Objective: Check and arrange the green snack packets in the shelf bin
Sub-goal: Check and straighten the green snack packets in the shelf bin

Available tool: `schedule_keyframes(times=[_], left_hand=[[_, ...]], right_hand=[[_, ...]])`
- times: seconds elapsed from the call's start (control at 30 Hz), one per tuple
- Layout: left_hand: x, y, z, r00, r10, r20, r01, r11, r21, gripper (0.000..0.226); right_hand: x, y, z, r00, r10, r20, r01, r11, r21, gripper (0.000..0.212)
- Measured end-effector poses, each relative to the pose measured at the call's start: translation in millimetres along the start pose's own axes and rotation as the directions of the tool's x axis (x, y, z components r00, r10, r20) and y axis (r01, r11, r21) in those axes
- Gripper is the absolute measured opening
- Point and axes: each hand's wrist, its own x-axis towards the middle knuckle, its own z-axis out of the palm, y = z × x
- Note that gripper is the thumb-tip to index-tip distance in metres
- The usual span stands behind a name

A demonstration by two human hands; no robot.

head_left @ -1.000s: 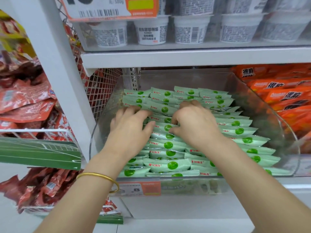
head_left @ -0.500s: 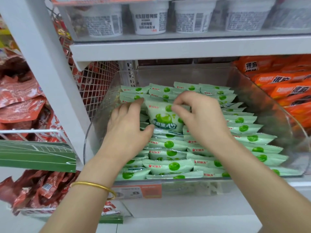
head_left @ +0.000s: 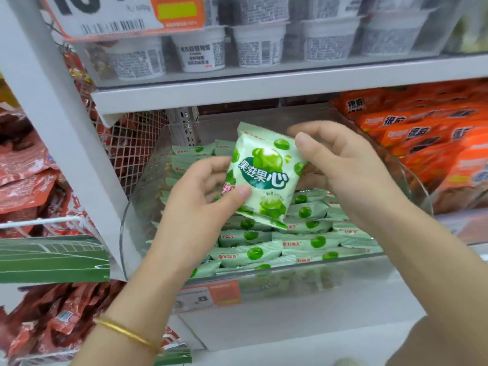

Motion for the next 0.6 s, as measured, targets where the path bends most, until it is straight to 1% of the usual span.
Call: schedule_keyframes(times=[0.1, 0.17, 0.23, 0.3, 0.4, 0.5, 0.6], left_hand=[[-0.5, -0.8, 3.9, 1.0, -0.03, 0.004, 0.031, 0.999, -0.023, 0.035], [-0.1, -1.0, 6.3, 0.999, -0.035, 0.02, 0.035, 0.999, -0.035, 0.036], [0.3, -1.0, 8.0, 0.999, -0.034, 0.032, 0.036, 0.998, -0.06, 0.039], [0.9, -0.1, 8.8, 0.998, -0.02, 0.058, 0.024, 0.997, -0.071, 0.044], [1.9, -0.2, 9.0, 0.994, -0.007, 0.105, 0.011, 0.999, -0.039, 0.056], [3.0, -2.8, 8.8, 0.991, 0.002, 0.131, 0.002, 1.0, -0.03, 0.062], [3.7, -4.4, 8.1, 0.984, 0.054, 0.169, -0.048, 0.998, -0.041, 0.065]], right_hand=[[-10.9, 3.3, -8.3, 0.992, -0.034, 0.122, 0.035, 0.999, -0.012, 0.04], [-16.6, 6.8, -8.1, 0.981, -0.071, 0.181, 0.081, 0.995, -0.052, 0.047], [-15.3, 11.8, -5.8, 0.979, -0.079, 0.187, 0.086, 0.996, -0.03, 0.041], [-10.7, 18.7, -3.8, 0.986, -0.059, 0.156, 0.058, 0.998, 0.012, 0.033], [-6.3, 24.6, -1.4, 0.995, -0.013, 0.102, 0.009, 0.999, 0.047, 0.03], [-3.9, 25.5, -1.7, 0.997, 0.03, 0.066, -0.039, 0.989, 0.144, 0.024], [-4.0, 22.5, -1.7, 0.998, 0.02, 0.055, -0.03, 0.981, 0.19, 0.023]])
